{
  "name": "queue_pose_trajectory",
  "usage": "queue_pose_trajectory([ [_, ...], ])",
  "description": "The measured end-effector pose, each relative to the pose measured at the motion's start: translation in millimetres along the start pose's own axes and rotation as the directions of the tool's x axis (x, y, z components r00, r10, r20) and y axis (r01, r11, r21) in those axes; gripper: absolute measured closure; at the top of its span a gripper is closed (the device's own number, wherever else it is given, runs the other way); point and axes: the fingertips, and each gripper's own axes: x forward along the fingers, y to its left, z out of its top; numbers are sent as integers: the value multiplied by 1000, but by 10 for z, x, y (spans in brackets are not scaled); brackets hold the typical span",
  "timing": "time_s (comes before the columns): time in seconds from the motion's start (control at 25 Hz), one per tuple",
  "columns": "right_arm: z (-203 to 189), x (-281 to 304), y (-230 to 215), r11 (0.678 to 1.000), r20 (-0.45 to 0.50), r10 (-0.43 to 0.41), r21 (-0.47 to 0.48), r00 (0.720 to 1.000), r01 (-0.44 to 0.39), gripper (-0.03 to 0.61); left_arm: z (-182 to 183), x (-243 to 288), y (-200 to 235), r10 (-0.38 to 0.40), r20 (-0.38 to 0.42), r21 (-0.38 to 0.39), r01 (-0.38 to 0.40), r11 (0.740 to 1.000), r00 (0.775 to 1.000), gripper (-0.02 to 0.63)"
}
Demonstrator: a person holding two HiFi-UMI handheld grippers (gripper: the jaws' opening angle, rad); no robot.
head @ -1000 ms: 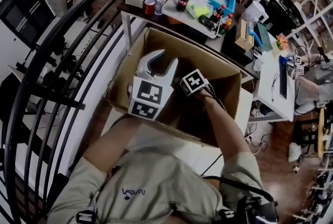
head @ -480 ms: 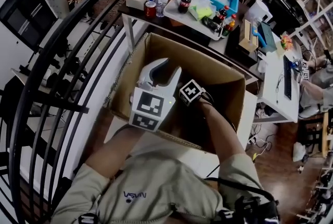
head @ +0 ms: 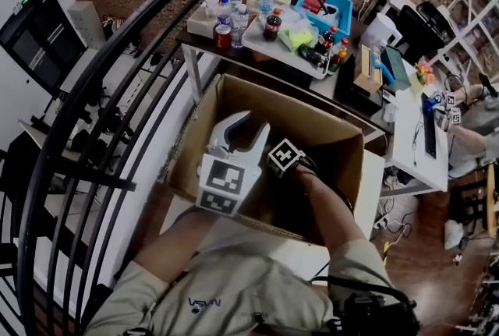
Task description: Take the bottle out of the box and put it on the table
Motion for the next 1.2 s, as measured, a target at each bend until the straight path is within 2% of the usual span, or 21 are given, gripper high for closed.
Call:
queue_pose_trajectory([
  [0.12,-72,86,76,1000,-30,-7,27,1000,8,235,-38,-20,-13,-3,-8,1,3,1000,1000,506],
  [0.28,-88,38,63,1000,-76,-21,-4,997,21,293,-24,-13,9,3,-3,2,-3,1000,1000,506],
  [0.4,-108,-17,101,1000,-80,-12,-14,997,10,302,-39,-7,-8,-5,-5,4,5,1000,1000,506],
  [0.52,44,-133,194,1000,-8,24,-7,1000,-24,302,-31,-14,1,-9,-3,8,9,1000,1000,506],
  [0.64,212,-394,255,1000,65,25,-10,998,-25,302,2,-11,0,-8,5,12,8,1000,1000,506],
  [0.8,462,-867,271,999,223,11,27,975,-18,304,66,-53,-1,0,23,22,0,1000,1000,506],
  [0.92,636,-1322,262,995,402,4,87,916,-43,304,113,-109,-34,-7,39,21,6,1000,999,506],
  [1.08,742,-2192,308,986,630,-42,151,775,-68,304,207,-178,-107,-19,65,26,18,1000,998,506],
  [1.2,704,-2809,405,987,735,-74,149,674,-53,302,233,-213,-171,-31,76,20,30,999,997,507],
])
